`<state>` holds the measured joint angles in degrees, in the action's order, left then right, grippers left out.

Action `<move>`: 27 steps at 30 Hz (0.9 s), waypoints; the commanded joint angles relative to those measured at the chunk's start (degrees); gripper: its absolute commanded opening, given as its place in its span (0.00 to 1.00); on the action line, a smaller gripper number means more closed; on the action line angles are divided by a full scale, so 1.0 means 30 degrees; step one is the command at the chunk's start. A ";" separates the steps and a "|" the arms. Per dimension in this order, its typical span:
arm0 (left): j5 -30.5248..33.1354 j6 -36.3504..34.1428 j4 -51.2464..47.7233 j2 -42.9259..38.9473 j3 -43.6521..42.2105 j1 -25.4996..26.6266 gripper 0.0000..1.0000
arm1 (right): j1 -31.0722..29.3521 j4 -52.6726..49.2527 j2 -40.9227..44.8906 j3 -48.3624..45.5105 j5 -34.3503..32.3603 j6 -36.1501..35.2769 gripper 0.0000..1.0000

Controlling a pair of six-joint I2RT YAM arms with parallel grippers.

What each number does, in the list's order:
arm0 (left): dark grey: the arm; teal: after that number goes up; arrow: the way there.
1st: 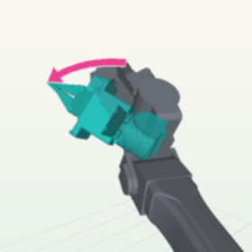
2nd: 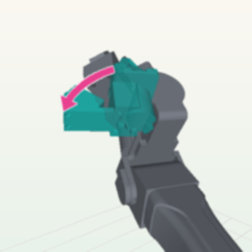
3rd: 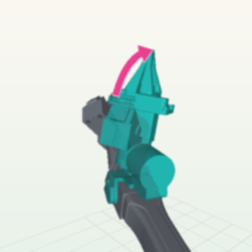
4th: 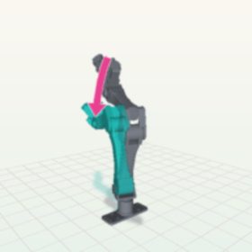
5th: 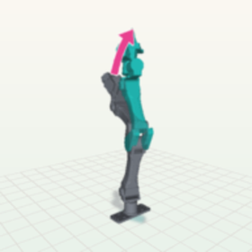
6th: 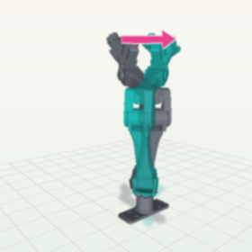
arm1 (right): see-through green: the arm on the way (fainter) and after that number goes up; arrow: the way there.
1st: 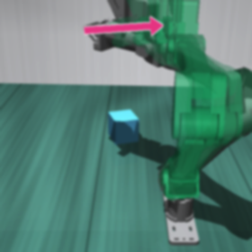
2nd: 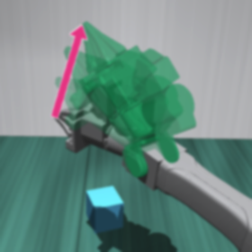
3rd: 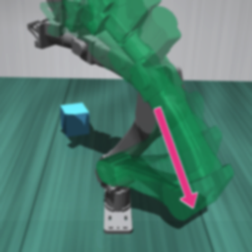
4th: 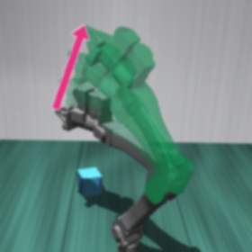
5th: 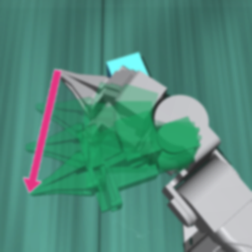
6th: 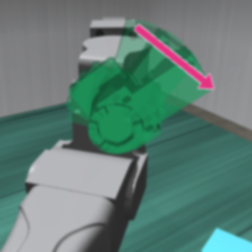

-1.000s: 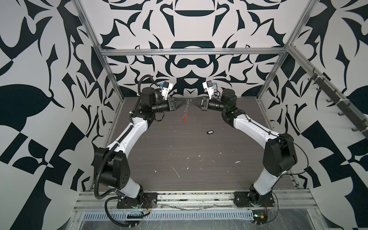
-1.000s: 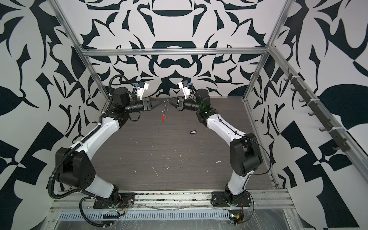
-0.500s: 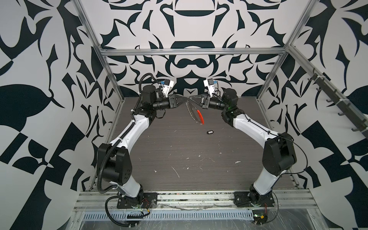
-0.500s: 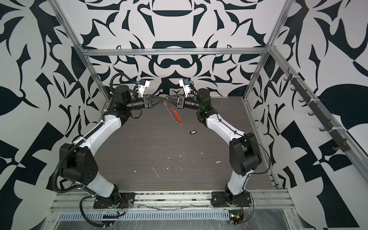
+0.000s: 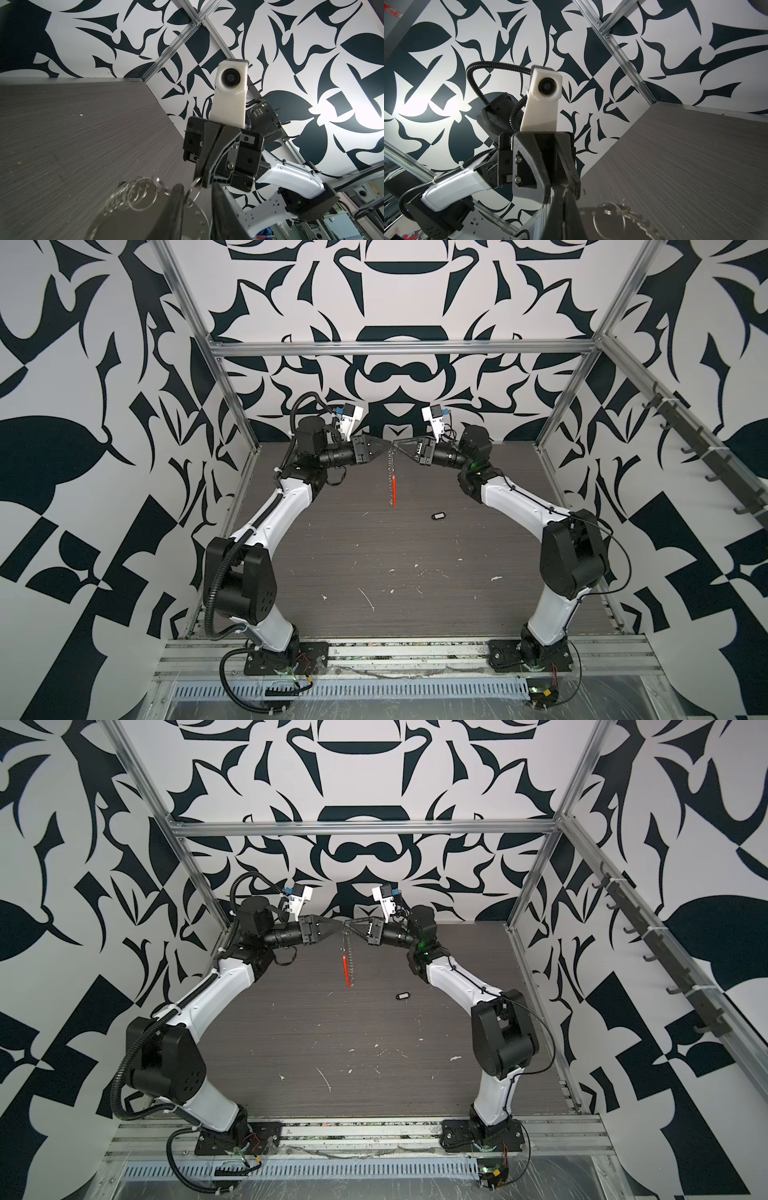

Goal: Put the keys on the keyring
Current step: 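Grasp the disc rim with the left gripper beside the right gripper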

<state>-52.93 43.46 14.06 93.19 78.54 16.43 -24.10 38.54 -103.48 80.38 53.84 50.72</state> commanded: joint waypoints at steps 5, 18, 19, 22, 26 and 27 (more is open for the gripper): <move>-0.0406 0.0327 0.0703 0.0315 0.0516 0.0129 0.27 | -0.0141 0.2357 0.0509 0.1184 0.0204 0.0714 0.00; -0.0464 0.0395 0.0761 0.0150 0.0510 0.0223 0.08 | -0.0434 0.1901 0.0359 0.1599 0.0073 0.0664 0.00; -0.0494 0.0395 0.0732 0.0134 0.0509 0.0253 0.05 | -0.0429 0.1860 0.0372 0.1588 0.0041 0.0644 0.00; -0.0493 0.0395 0.0731 -0.0005 0.0440 0.0278 0.00 | -0.0434 0.1492 0.0535 0.1555 -0.0152 0.0498 0.00; -0.0386 0.0722 0.1396 -0.0306 -0.0084 0.0316 0.00 | -0.0406 0.0687 0.1131 0.1224 -0.0634 -0.0028 0.00; -0.0228 0.1167 0.2082 -0.0438 -0.0380 0.0298 0.00 | -0.0327 0.0235 0.1433 0.1038 -0.0968 -0.0301 0.00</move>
<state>-53.93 45.28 16.64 93.41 78.39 16.88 -24.47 38.37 -103.53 81.71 52.21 51.81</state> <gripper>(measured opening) 0.045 0.047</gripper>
